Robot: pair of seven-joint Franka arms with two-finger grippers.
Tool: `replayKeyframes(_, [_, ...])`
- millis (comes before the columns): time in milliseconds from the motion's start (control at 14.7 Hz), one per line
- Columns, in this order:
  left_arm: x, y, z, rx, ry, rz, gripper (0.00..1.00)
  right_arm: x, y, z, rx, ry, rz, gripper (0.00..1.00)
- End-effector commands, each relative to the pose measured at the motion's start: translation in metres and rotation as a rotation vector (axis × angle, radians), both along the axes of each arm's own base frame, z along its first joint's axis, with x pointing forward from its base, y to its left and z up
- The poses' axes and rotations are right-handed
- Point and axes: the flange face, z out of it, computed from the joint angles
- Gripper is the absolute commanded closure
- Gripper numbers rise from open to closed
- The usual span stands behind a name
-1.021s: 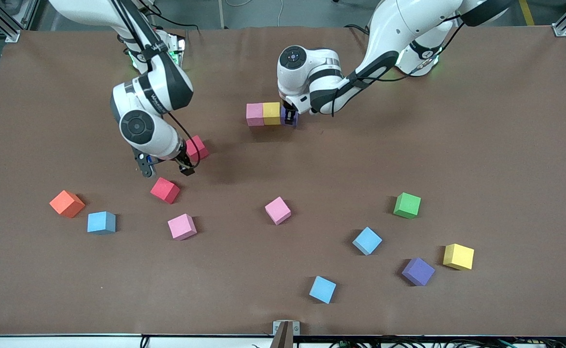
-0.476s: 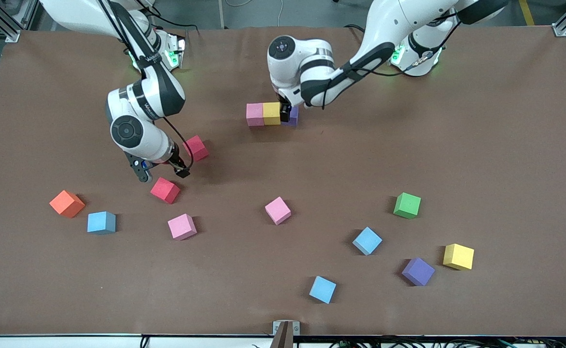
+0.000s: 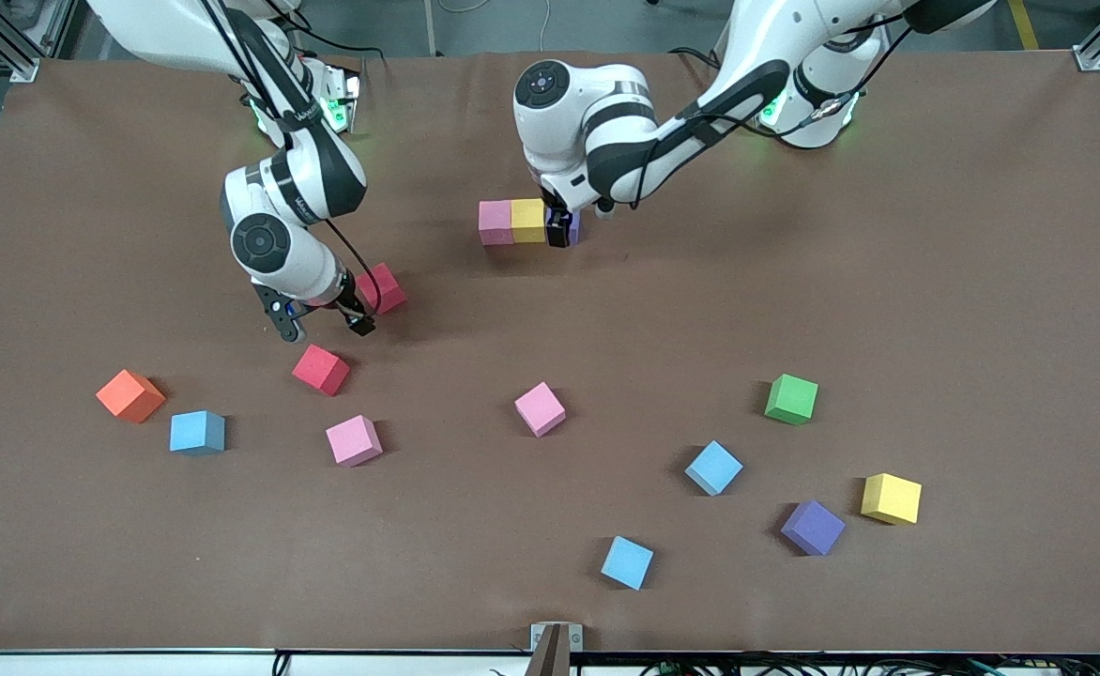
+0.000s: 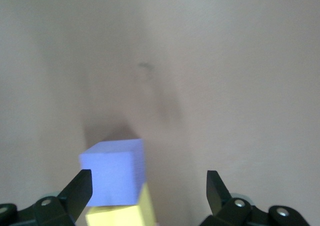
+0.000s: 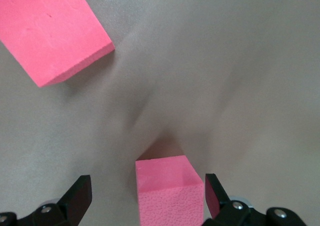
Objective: Arrange 11 blocks into digit 3
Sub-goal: 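Grasp the red block with the right gripper while the left gripper reaches green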
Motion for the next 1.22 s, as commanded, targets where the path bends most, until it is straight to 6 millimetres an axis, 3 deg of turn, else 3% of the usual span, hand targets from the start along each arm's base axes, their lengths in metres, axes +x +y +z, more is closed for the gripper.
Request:
replayKeyframes(0, [0.025,0.011,0.020,0.013,-0.060,0.012,0.00,-0.022,-0.005,-0.003,0.006,-0.037,-0.008,0.00])
replayKeyframes(204, [0.085,0.040,0.043,-0.010,-0.077,-0.149,0.00,-0.030,0.000,-0.002,0.036,-0.030,-0.045,0.00])
replayKeyframes(476, [0.147,0.076,0.067,-0.030,-0.113,-0.219,0.00,-0.035,0.006,-0.004,0.041,-0.029,-0.041,0.00])
replayKeyframes(816, [0.196,0.131,0.079,0.006,-0.101,-0.410,0.00,-0.038,0.008,-0.008,0.063,-0.041,-0.068,0.00])
replayKeyframes(1157, [0.263,0.211,0.103,0.009,-0.123,-0.515,0.00,-0.051,0.007,-0.018,0.060,-0.045,-0.061,0.00])
